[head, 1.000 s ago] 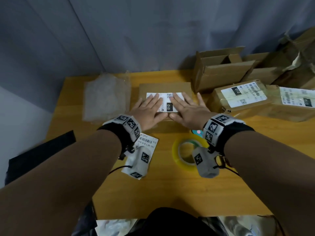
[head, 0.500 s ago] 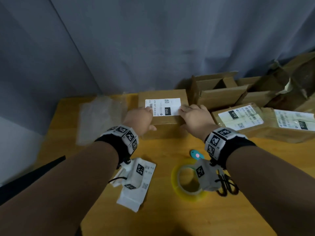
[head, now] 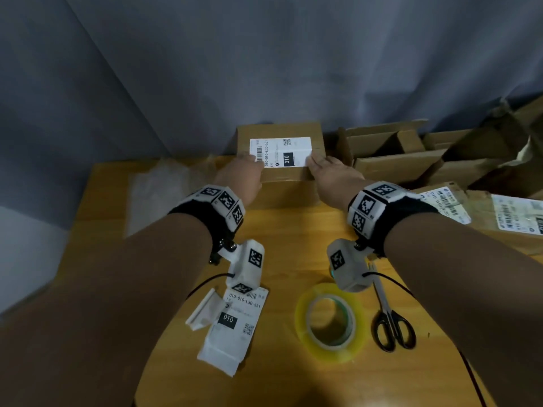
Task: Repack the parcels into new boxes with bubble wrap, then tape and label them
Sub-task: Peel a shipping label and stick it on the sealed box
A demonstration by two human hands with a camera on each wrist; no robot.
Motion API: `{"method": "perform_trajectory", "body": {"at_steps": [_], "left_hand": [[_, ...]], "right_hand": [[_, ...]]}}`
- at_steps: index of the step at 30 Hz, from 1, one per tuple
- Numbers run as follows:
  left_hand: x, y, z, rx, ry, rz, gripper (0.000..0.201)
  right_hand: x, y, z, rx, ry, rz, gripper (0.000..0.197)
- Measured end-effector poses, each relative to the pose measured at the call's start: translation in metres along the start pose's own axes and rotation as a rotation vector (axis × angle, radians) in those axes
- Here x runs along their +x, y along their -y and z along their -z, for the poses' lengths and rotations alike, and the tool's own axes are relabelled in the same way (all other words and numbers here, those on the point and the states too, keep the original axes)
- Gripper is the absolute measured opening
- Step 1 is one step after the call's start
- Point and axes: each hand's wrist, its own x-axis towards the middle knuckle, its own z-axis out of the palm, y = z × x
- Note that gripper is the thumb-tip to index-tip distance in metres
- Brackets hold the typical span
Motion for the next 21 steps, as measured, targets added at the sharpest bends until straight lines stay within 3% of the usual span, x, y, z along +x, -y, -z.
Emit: {"method": "perform_trajectory", "body": {"at_steps": [2,7,12,17,21], "left_hand": [[-0.005,-0.006,0.001,-0.066,-0.03,0.032,0.037],[-0.031,-0.035,0.009,-0.265,-0.112,0.007,0.042],[-0.059,-0.088,0.004,-0.444,-0.073,-0.024,0.041],[-0.076,-0.145,-0.022,-0.647,0.101,0.007,0.045],[-0.08,-0.178,-0.035,-0.723,0.222,0.071,0.056]], "right_hand": [[-0.008,-0.005,0.003,0.045,-0.037,0.041,0.069],[-0.049,-0.033,0.0,0.233,-0.373,0.143,0.045],[-0.096,-0.091,-0.017,0.266,-0.517,0.059,0.032],[-0.134,-0.156,-0.048,0.189,-0.229,-0.219,0.047],[-0.148,-0.192,-0.072,0.248,0.05,-0.261,0.069]]}}
